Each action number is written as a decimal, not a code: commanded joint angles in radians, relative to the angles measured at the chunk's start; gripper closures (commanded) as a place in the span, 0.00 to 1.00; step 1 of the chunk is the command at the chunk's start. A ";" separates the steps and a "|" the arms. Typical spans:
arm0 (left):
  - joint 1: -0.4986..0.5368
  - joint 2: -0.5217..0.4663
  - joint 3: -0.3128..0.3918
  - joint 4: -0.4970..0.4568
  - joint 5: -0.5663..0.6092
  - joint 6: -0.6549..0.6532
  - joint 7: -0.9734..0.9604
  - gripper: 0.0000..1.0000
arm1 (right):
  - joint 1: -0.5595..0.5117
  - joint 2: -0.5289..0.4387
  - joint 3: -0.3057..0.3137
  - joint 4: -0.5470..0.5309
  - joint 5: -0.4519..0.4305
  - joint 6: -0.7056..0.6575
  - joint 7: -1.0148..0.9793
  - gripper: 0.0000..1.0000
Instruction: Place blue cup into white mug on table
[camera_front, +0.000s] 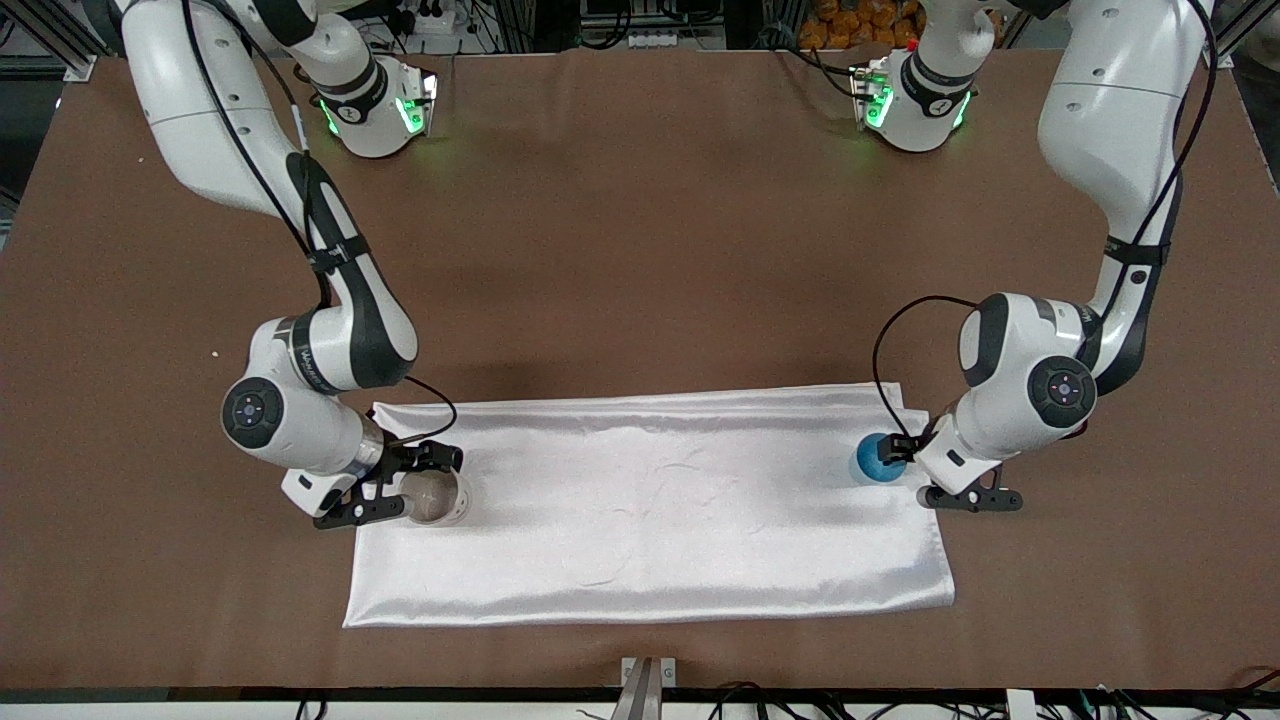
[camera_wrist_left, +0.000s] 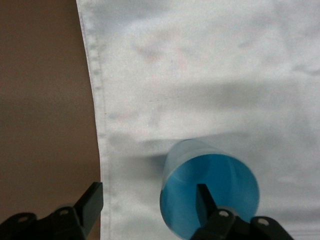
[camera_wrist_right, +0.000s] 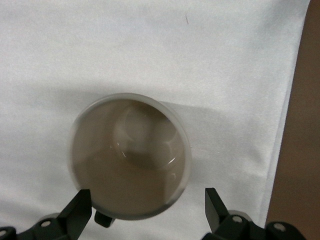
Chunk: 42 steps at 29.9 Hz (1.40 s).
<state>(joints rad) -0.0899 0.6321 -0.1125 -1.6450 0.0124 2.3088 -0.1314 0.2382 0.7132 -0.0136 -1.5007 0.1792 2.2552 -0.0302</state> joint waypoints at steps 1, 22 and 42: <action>-0.011 0.011 0.002 0.014 -0.006 -0.005 0.003 0.45 | 0.024 0.032 -0.005 0.053 0.016 -0.009 0.056 0.00; -0.017 0.004 0.008 0.016 -0.005 -0.009 0.004 1.00 | 0.039 0.031 -0.005 0.039 0.013 -0.014 0.053 0.00; -0.016 -0.003 0.008 0.017 0.024 -0.011 0.004 1.00 | 0.038 0.048 -0.006 0.008 -0.015 0.000 0.053 0.00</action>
<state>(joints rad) -0.1024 0.6372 -0.1090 -1.6316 0.0178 2.3087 -0.1314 0.2700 0.7459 -0.0139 -1.4971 0.1774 2.2400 0.0130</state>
